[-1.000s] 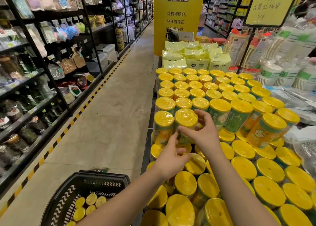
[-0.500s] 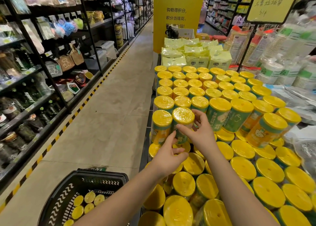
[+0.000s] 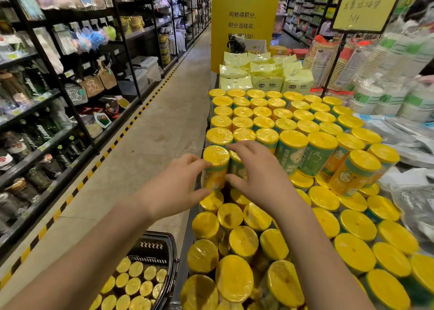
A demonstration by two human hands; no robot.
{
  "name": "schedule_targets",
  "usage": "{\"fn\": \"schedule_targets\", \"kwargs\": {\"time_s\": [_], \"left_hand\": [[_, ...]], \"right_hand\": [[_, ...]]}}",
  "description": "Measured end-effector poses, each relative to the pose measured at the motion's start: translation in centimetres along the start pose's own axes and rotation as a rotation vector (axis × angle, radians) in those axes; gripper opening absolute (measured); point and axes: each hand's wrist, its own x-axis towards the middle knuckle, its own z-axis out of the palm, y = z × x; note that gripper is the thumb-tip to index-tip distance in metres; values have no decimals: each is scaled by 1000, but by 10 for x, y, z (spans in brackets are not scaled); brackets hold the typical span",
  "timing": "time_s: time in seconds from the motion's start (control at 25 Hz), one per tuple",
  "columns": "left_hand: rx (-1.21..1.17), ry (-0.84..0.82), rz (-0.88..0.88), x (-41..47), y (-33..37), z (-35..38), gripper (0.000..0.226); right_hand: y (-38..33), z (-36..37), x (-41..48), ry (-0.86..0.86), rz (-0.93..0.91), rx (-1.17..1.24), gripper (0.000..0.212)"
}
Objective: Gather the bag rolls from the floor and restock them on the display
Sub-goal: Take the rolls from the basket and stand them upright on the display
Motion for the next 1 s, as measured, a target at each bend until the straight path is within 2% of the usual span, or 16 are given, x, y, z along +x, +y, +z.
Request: {"fn": "schedule_targets", "kwargs": {"time_s": [0.24, 0.52, 0.68, 0.8, 1.0], "left_hand": [[266, -7, -198, -32, -25, -10, 69], [290, -47, -248, -86, -107, -19, 74], [272, -66, -202, -106, -204, -22, 75], [270, -112, -122, -115, -284, -21, 73], [193, -242, -69, -121, -373, -1, 71]], "right_hand": [[-56, 20, -3, -87, -127, -17, 62], [-142, 83, 13, -218, -167, -54, 68], [-213, 146, 37, -293, -98, -106, 70], [-262, 194, 58, -309, 20, -150, 69], [-295, 257, 69, -470, 186, -181, 68]]}}
